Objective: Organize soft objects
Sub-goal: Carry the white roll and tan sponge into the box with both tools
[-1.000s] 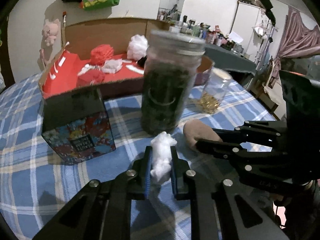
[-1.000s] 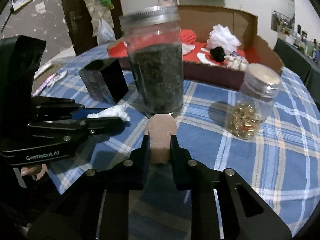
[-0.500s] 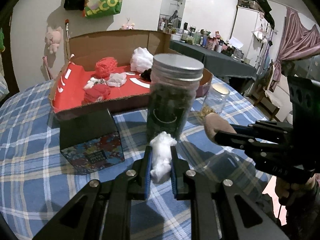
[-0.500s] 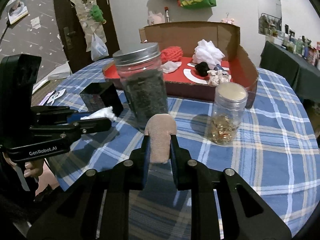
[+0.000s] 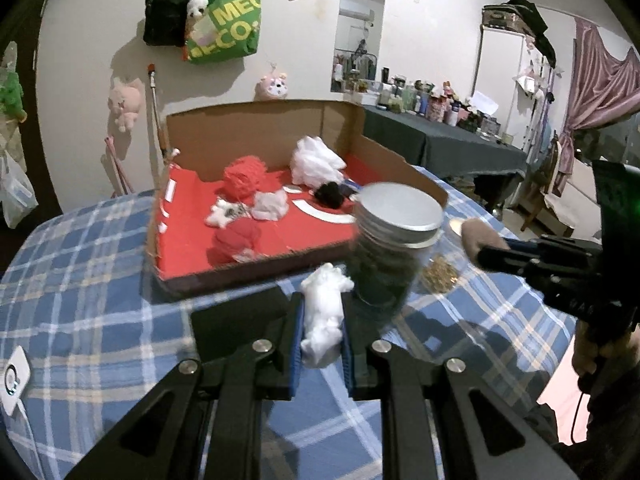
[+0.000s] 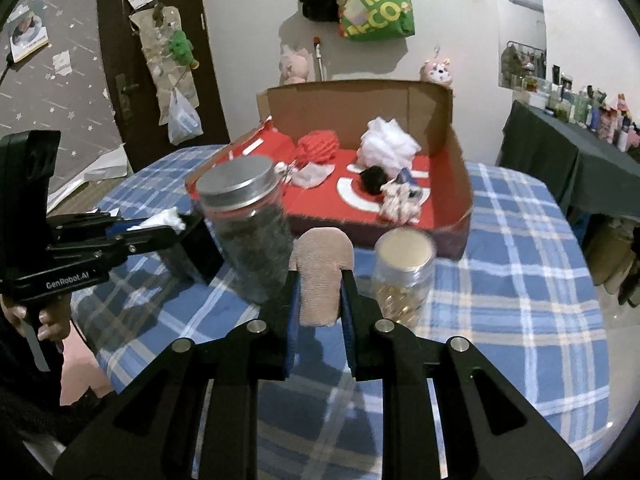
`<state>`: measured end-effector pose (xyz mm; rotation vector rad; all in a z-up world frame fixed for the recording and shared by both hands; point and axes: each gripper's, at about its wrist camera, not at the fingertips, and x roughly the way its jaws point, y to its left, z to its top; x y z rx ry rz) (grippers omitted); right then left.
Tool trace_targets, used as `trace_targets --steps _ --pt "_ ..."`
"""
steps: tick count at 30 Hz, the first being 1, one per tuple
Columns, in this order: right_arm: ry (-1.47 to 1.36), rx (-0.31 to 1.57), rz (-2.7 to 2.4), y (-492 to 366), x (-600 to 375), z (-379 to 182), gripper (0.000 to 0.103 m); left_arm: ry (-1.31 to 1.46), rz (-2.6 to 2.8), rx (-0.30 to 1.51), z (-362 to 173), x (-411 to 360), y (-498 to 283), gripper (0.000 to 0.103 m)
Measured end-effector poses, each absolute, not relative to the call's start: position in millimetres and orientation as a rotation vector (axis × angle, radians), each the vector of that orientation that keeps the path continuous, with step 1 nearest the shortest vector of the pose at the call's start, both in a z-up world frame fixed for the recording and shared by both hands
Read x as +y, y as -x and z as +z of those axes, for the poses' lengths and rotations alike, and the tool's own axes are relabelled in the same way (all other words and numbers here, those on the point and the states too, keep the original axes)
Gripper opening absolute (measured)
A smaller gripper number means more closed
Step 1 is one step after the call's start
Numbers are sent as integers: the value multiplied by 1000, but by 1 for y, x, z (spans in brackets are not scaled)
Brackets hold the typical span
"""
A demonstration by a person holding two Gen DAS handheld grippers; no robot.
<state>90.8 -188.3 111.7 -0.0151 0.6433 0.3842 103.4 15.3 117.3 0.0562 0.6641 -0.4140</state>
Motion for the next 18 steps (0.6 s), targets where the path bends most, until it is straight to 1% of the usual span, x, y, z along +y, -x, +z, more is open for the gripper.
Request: trace_targets --steps 10,18 --pt "55 629 353 -117 -199 132 18 -106 -405 658 131 27 -133 17" --pt "140 671 377 -161 -198 139 18 -188 -467 719 132 19 -177 17"
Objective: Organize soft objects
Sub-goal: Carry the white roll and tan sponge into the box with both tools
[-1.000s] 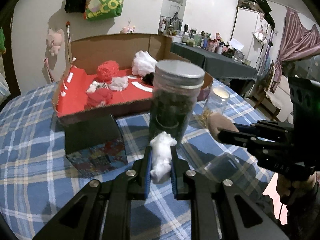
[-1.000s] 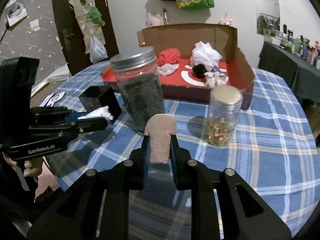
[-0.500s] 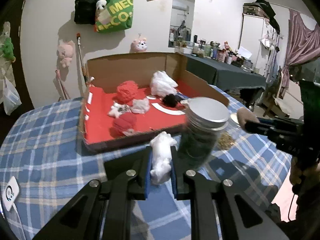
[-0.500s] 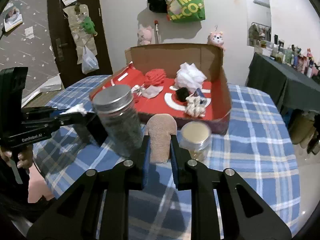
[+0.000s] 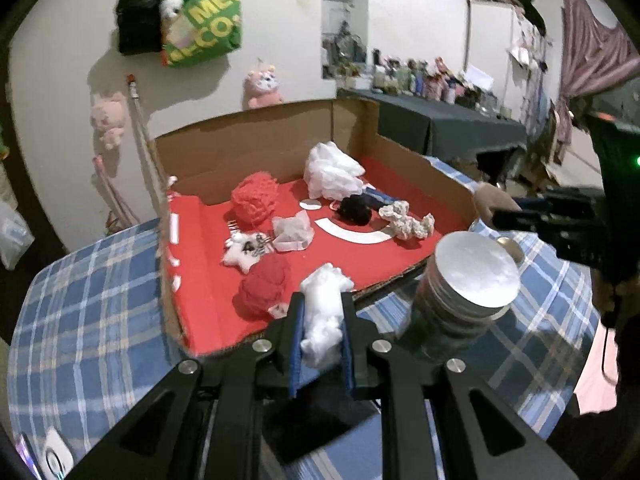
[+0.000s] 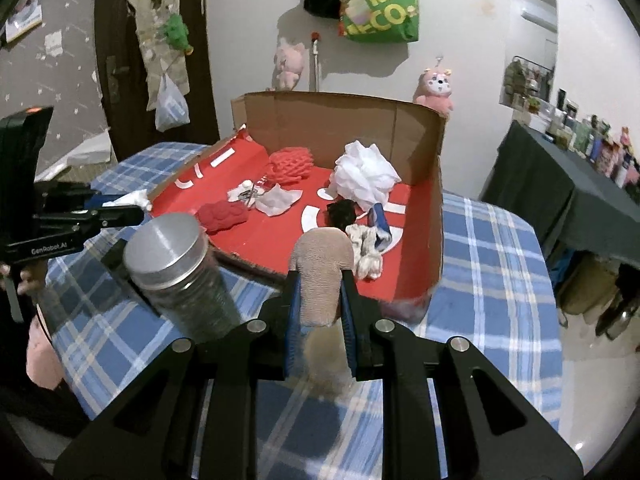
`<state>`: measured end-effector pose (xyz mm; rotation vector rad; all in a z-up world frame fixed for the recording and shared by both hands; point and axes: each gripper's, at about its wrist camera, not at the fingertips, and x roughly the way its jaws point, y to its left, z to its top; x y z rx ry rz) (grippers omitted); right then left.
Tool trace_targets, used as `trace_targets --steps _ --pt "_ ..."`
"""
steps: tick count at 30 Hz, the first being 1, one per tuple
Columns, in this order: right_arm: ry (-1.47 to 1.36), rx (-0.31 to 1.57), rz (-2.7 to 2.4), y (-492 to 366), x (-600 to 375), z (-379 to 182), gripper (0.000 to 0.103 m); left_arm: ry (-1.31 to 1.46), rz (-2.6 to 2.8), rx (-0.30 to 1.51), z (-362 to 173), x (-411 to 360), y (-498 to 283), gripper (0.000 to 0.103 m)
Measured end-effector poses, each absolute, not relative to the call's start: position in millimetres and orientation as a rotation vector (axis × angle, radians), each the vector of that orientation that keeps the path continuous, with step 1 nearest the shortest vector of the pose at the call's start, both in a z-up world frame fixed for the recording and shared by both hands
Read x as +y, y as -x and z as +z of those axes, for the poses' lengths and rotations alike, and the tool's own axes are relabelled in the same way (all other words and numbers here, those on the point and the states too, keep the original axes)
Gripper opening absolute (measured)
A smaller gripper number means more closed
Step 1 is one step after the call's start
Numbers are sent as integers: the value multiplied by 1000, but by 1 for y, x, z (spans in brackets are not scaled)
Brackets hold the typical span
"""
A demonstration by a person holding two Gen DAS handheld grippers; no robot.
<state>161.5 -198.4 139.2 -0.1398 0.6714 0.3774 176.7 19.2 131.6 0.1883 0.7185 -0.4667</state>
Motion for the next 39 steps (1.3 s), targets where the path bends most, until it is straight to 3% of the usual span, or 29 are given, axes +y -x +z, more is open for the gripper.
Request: trace_targets --steps 19,39 --pt "211 990 604 -294 -153 104 18 -340 -658 936 101 -36 -288 17" --pt "296 1200 598 -340 -134 70 21 -403 -642 1061 73 -59 -318 21"
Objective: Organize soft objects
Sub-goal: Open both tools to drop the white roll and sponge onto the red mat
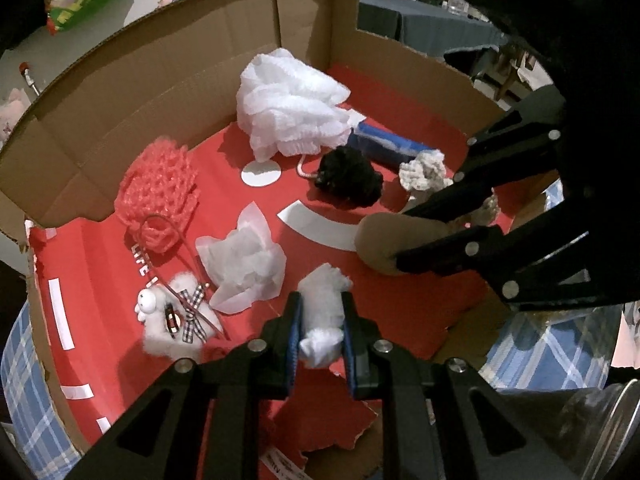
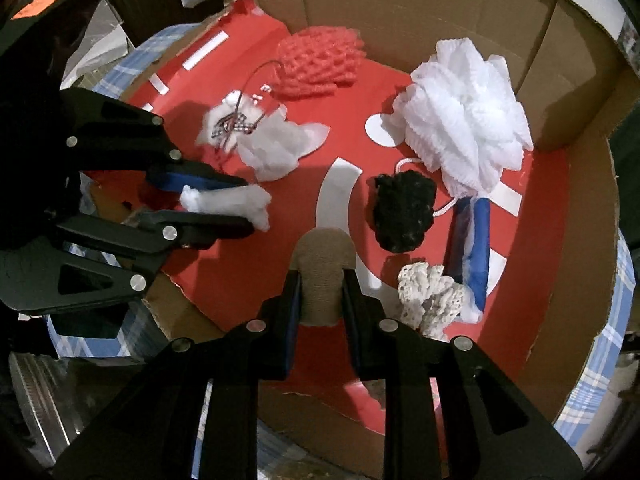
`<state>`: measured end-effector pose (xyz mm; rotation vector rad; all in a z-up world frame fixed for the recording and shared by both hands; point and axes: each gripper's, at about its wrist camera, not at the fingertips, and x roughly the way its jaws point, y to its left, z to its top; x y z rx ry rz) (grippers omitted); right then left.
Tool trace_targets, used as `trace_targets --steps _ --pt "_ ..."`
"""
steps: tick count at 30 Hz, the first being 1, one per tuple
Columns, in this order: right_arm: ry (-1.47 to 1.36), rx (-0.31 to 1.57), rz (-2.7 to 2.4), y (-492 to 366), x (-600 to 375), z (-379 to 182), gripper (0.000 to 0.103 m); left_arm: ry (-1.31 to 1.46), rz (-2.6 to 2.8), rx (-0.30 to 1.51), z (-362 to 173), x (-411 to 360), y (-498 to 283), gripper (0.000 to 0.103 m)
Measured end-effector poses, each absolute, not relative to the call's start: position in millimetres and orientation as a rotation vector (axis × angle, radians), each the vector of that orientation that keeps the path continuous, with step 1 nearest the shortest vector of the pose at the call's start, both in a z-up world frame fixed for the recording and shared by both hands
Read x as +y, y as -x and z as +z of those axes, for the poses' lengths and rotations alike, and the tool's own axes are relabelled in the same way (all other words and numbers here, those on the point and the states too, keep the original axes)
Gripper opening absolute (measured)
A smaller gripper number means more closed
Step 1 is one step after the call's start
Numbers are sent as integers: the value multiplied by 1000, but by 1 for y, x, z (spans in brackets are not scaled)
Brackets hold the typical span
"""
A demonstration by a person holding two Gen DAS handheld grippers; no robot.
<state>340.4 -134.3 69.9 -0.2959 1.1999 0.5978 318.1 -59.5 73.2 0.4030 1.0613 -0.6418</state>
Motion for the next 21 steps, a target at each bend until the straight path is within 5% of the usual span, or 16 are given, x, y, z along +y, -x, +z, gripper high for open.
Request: trace_targets --steps 21 --pt "316 1219 590 -345 -126 65 26 -439 -612 1094 58 -69 -329 35"
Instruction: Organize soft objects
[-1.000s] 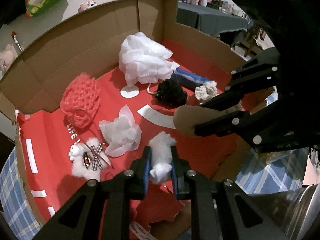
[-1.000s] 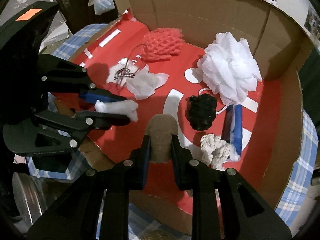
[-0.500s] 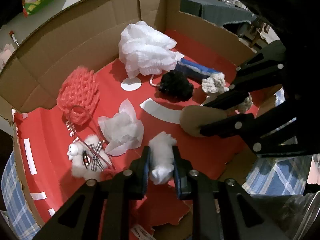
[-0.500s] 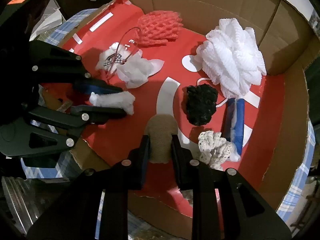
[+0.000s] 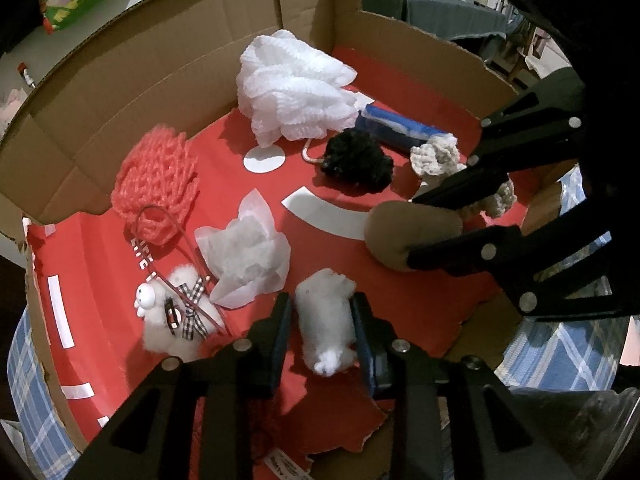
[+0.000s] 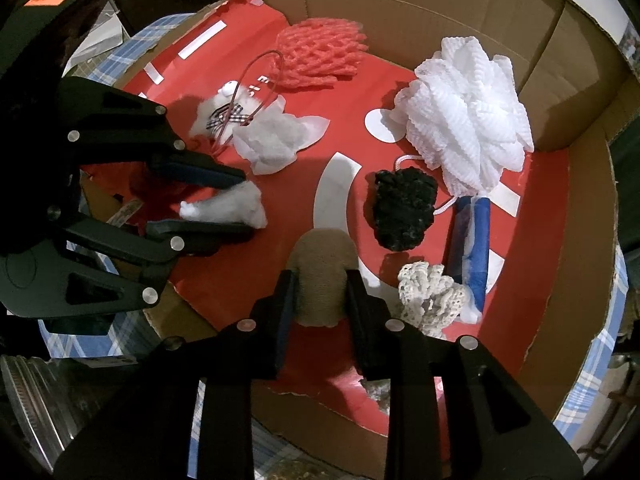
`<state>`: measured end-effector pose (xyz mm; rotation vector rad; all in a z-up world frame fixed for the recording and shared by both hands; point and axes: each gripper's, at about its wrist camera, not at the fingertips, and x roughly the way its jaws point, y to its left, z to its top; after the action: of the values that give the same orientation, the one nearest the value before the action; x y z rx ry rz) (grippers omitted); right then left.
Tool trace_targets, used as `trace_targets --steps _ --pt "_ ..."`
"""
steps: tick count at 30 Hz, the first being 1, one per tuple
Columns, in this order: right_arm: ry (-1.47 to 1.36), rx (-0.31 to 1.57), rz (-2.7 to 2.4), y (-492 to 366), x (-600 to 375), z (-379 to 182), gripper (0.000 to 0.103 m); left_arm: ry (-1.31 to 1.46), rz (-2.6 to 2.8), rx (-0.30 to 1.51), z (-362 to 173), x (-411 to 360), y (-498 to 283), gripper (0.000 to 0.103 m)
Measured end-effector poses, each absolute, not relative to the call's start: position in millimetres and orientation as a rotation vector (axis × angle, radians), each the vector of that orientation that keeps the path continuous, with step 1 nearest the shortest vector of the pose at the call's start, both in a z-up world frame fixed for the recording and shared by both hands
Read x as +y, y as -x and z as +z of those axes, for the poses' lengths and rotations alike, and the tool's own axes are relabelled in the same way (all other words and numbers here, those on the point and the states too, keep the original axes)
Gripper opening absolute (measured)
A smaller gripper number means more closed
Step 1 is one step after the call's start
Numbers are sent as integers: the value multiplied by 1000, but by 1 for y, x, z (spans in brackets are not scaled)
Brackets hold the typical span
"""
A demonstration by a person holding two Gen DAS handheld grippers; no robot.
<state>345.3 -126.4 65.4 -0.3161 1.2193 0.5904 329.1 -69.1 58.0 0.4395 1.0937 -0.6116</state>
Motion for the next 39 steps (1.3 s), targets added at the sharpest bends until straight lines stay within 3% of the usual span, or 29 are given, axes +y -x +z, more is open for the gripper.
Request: trace_targets --steps 8,10,11,12,22,25,29,39 --pt "316 1214 585 -345 -127 66 31 -429 -607 1072 62 -66 -328 46" --pt "316 1210 585 -345 -128 67 40 -423 -603 1065 65 -65 -328 47" --pt "315 1205 585 -345 -128 68 52 -421 -602 1062 66 -65 -328 47" --pt "312 1194 585 -344 -128 70 54 -421 -600 1060 66 -65 -328 49" --pt "301 1157 546 -337 -135 86 54 -360 -547 1002 90 -49 -322 68" --pt "286 1135 513 -333 -141 96 62 -323 -519 990 99 -44 -317 74" --pt "248 1113 470 -327 -148 108 63 -294 -463 969 109 -39 -306 86" --pt "113 1055 351 -301 -169 130 73 -173 -325 932 121 -15 -284 93"
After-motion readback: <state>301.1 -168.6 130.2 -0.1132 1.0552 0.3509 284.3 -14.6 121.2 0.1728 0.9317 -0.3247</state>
